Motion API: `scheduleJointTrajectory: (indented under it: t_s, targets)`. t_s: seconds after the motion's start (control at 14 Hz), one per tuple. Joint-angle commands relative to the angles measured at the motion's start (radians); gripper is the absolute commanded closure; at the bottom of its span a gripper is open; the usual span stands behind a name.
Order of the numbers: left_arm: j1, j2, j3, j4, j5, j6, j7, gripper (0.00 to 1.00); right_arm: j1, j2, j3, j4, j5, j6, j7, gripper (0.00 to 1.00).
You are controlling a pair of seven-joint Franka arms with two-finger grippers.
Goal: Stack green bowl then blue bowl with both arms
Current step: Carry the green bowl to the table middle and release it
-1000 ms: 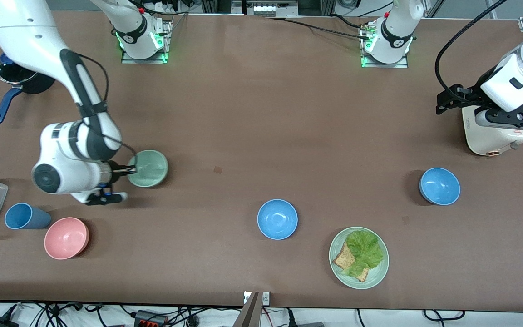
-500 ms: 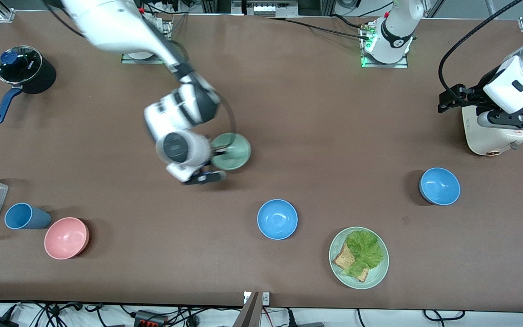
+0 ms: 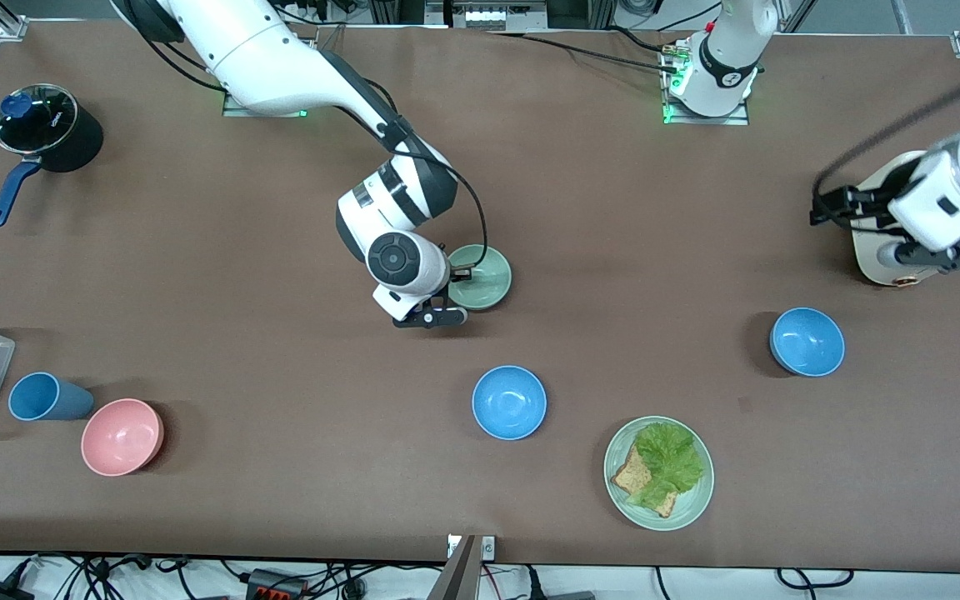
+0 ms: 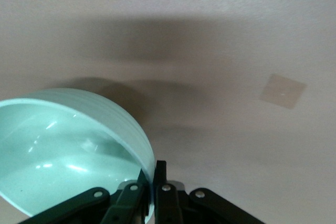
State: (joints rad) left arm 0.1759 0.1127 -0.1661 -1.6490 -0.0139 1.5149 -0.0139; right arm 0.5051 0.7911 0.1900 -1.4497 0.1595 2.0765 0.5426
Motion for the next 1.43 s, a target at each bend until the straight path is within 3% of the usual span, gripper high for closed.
scheduleJointTrajectory:
  t_s: [0.0,0.14,0.21,0.29,0.36,0.64,1.0,1.36]
  targets:
    - [0.039,0.045,-0.003,0.035,0.022,0.008,0.008,0.00,0.016,0.022,-0.009,0.029,0.054,0.010,0.022,1.00]
    - [0.042,0.073,-0.003,0.034,0.044,0.048,0.009,0.00,0.036,0.031,-0.009,0.028,0.052,0.010,0.023,1.00]
    - [0.043,0.082,-0.003,0.034,0.064,0.066,0.009,0.00,0.036,0.034,-0.009,0.028,0.052,0.010,0.031,0.92]
    - [0.040,0.087,-0.004,0.026,0.090,0.086,0.009,0.00,0.038,0.037,-0.009,0.029,0.052,0.010,0.089,0.18]
    - [0.042,0.088,-0.006,0.017,0.109,0.102,0.009,0.00,0.038,0.034,-0.009,0.032,0.045,0.010,0.135,0.00]
    - [0.053,0.081,-0.006,-0.133,0.114,0.290,0.022,0.00,0.029,-0.042,-0.023,0.083,0.028,-0.047,0.157,0.00]
    - [0.148,0.081,-0.006,-0.333,0.114,0.582,0.153,0.00,-0.043,-0.229,-0.121,0.086,-0.112,-0.156,0.117,0.00]
    - [0.189,0.189,-0.003,-0.341,0.114,0.715,0.154,0.00,-0.246,-0.343,-0.122,0.088,-0.147,-0.291,-0.075,0.00]
